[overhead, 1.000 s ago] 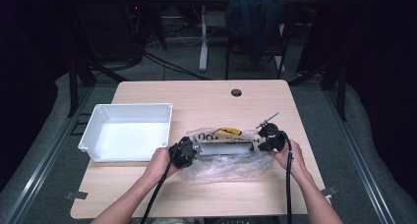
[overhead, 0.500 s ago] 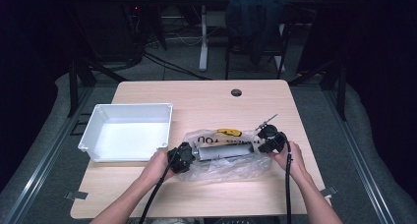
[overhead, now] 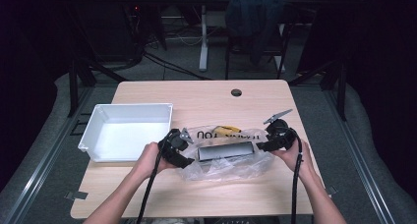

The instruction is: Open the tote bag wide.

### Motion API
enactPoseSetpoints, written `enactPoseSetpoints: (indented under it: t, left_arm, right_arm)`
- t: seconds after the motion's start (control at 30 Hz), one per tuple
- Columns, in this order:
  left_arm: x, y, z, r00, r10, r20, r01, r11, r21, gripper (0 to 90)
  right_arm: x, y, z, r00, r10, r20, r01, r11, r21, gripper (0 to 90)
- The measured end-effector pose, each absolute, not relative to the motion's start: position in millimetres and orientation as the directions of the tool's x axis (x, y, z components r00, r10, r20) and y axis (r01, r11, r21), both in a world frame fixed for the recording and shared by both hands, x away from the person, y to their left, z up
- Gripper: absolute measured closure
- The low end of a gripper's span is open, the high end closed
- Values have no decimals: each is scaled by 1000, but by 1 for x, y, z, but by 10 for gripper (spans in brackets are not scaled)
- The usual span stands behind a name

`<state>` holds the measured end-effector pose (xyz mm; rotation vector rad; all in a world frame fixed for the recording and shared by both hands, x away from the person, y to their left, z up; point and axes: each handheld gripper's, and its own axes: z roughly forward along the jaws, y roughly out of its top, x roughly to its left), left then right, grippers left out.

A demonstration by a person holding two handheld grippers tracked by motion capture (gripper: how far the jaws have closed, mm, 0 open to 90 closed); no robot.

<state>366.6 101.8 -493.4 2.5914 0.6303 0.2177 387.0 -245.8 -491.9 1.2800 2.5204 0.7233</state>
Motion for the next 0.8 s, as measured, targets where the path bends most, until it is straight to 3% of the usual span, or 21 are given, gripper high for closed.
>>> enactPoseSetpoints:
  t: [0.17,0.4,0.57,0.77,0.8]
  left_arm:
    - [371,95,-483,885,464,38,379,-766,520,391]
    - [385,70,-492,903,426,60,348,-804,482,364]
    - [390,56,-499,915,399,57,331,-823,462,369]
    - [394,45,-503,934,357,32,307,-843,441,396]
    - [395,45,-503,937,348,24,302,-844,443,403]
  right_arm:
    - [377,-233,-497,-621,783,32,695,532,483,431]
    - [369,-230,-525,-646,763,10,712,598,369,409]
    - [371,-231,-531,-639,769,10,722,595,353,398]
    - [371,-233,-533,-620,782,63,730,545,414,339]
    - [373,-235,-529,-643,765,41,720,585,374,323]
